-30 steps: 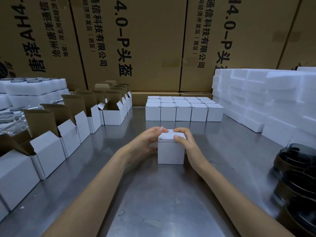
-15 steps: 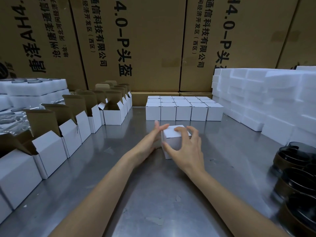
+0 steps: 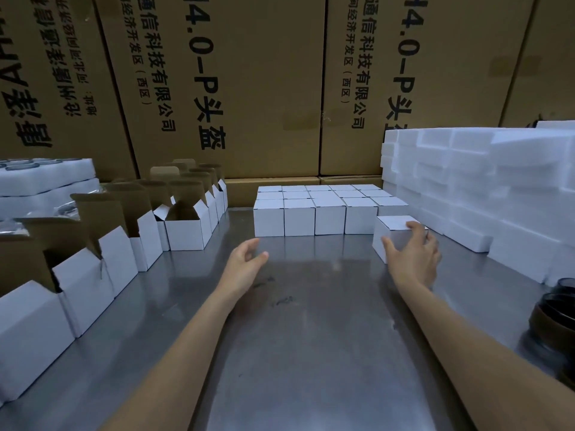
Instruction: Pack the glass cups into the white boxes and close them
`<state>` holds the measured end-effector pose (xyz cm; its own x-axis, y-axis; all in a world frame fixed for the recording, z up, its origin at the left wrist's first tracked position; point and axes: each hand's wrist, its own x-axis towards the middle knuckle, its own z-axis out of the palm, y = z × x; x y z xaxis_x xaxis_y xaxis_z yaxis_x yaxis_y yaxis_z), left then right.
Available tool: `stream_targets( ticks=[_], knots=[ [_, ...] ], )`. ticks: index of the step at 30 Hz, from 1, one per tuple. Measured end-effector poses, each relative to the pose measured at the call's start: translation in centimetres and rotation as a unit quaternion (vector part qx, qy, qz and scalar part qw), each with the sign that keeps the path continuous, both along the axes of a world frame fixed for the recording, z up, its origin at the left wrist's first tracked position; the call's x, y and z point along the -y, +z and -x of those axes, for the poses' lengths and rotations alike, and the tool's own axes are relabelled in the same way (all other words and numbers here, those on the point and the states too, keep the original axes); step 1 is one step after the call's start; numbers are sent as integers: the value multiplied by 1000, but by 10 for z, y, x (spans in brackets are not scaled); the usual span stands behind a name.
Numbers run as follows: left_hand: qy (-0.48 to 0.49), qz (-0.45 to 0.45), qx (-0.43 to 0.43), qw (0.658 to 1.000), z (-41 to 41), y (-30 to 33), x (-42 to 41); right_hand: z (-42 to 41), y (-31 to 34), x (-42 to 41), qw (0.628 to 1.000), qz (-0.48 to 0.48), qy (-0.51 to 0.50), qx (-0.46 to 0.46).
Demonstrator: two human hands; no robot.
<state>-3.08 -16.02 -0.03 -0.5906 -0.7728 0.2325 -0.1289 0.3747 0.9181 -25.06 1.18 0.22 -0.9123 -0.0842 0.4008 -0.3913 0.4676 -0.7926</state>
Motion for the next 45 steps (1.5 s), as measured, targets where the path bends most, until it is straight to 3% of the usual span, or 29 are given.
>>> stream_targets(
  ticks=[14,28,32,40,45],
  knots=[
    [-5,-72,48,996,54,6,73,58,2,33,1000,17,-14,16],
    [-15,-18,57,998,67,-8,71,58,2,35,999,17,-34,20],
    [58,28,-3,998,58,-11,58,42,2,30,998,30,-44,17],
    [108,78,-13,991,23,-9,0,-23,1,9,996,-71,40,21],
    [98,109,-1,989,-3,-7,-43,-78,0,-11,982,-158,94,-53]
  ],
)
